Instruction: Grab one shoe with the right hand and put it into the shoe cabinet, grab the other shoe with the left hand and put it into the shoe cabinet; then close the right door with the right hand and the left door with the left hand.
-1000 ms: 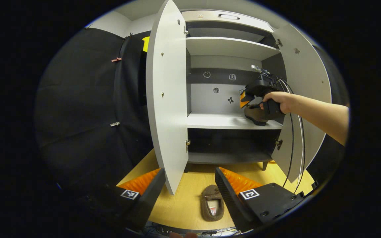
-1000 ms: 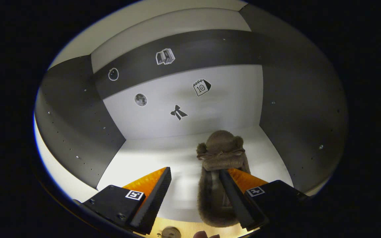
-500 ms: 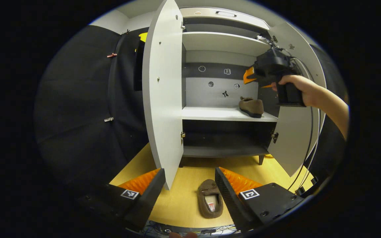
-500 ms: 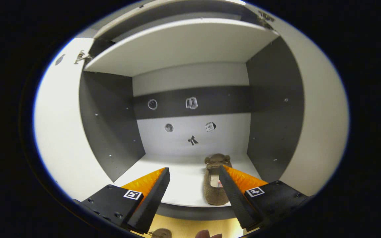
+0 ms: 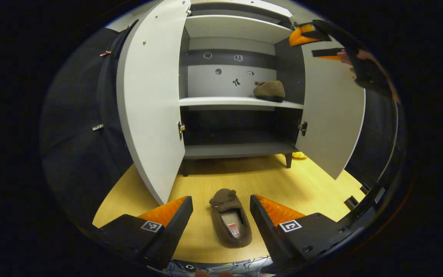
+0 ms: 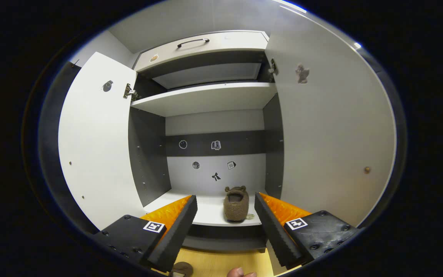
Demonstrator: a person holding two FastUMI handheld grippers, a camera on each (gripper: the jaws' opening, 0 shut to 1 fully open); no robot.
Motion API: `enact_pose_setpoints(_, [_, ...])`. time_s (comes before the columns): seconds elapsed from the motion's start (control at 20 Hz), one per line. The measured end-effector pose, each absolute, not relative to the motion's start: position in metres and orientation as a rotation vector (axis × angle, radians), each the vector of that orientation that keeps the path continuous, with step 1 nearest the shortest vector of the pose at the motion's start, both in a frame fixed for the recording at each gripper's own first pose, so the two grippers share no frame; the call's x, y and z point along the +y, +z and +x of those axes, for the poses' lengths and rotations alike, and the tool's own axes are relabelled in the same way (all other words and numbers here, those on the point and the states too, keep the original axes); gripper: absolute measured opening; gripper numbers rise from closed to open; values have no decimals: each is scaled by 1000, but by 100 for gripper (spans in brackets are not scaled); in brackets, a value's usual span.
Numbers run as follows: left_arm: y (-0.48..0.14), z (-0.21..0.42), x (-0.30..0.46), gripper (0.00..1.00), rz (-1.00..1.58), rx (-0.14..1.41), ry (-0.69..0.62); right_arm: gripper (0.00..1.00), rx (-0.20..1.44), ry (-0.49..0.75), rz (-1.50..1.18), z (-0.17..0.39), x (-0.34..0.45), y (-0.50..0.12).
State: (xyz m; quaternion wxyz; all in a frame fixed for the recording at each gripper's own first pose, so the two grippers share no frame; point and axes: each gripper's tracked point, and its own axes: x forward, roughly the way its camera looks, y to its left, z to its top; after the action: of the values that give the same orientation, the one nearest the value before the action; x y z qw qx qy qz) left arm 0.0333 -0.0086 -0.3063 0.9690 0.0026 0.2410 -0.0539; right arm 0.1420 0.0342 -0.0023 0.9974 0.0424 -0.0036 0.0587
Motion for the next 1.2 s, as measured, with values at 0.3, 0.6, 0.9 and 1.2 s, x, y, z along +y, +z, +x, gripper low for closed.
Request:
enact_pose_setpoints(0.3, [-391,63,-6,93,53,577,-125,98,17,105,93,78,-9,-1])
enact_pose_setpoints(0.6, [-447,101,-5,83,136,618,-127,98,43,54,61,41,-58,-14])
enact_pose_setpoints(0.9, [-465,143,-10,66,104,589,-118,98,102,-37,33,29,-109,-32])
enact_pose_setpoints(1.2, [-473,141,3,21,114,638,-32,98,105,-81,32,29,-133,-34])
